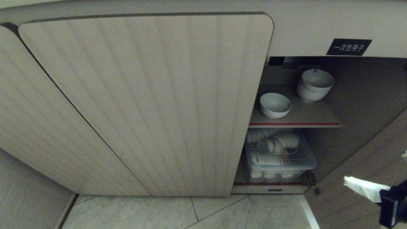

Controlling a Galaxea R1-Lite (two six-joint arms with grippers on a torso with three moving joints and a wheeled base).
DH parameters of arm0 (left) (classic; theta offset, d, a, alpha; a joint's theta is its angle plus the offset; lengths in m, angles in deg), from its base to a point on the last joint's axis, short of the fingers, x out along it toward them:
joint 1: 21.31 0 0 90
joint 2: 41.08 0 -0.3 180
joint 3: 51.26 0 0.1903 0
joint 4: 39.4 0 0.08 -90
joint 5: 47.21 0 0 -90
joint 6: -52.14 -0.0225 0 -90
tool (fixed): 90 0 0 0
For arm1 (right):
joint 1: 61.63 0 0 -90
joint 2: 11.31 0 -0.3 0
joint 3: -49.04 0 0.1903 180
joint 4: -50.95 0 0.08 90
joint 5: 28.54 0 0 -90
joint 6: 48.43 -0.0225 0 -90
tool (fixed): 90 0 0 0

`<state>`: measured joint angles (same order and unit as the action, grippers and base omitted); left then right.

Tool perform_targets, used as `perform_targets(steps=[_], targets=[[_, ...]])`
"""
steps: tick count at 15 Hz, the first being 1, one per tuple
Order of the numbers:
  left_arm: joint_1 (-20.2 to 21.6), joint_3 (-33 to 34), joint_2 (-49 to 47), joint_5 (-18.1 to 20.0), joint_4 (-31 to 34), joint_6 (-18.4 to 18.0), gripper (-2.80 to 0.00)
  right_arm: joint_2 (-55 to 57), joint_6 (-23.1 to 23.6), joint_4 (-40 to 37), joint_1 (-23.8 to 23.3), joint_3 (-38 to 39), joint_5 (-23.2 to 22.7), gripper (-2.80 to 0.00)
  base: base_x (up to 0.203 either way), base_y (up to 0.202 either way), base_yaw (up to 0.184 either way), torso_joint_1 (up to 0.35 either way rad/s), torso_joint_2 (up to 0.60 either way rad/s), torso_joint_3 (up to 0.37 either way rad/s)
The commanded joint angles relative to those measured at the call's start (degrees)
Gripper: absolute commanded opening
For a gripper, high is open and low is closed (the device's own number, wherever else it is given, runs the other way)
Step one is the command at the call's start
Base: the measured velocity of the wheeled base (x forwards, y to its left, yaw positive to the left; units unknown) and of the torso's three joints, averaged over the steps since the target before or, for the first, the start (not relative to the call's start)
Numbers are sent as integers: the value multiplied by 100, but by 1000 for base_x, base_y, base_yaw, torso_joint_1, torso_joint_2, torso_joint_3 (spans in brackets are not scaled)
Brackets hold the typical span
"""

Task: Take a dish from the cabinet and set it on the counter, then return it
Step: Take the bowl from the cabinet

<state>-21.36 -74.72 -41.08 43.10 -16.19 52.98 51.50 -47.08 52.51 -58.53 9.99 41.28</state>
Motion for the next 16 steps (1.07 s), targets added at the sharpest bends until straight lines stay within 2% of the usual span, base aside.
perform_targets(steps=[1, 4, 9, 12, 16], targets=[[-4, 1, 0, 5, -2, 3, -280, 1089, -89, 322, 312, -64, -14, -280, 0, 0, 0, 0, 0, 0], [-4, 1, 0, -4, -2, 3, -280, 1760, -526, 890, 420, -154, -8, -280, 0, 0, 0, 0, 0, 0], [1, 1, 0, 5, -2, 3, -280, 2394, -1516, 929, 429, -920, 27, -280, 0, 0, 0, 0, 0, 0], [-3, 1, 0, 5, -2, 3, -280, 2694, -1663, 819, 422, -1466, 103, -280, 0, 0, 0, 0, 0, 0], [-4, 1, 0, 5, -2, 3, -280, 2966, -1735, 156, 416, -2152, 141, -280, 0, 0, 0, 0, 0, 0]])
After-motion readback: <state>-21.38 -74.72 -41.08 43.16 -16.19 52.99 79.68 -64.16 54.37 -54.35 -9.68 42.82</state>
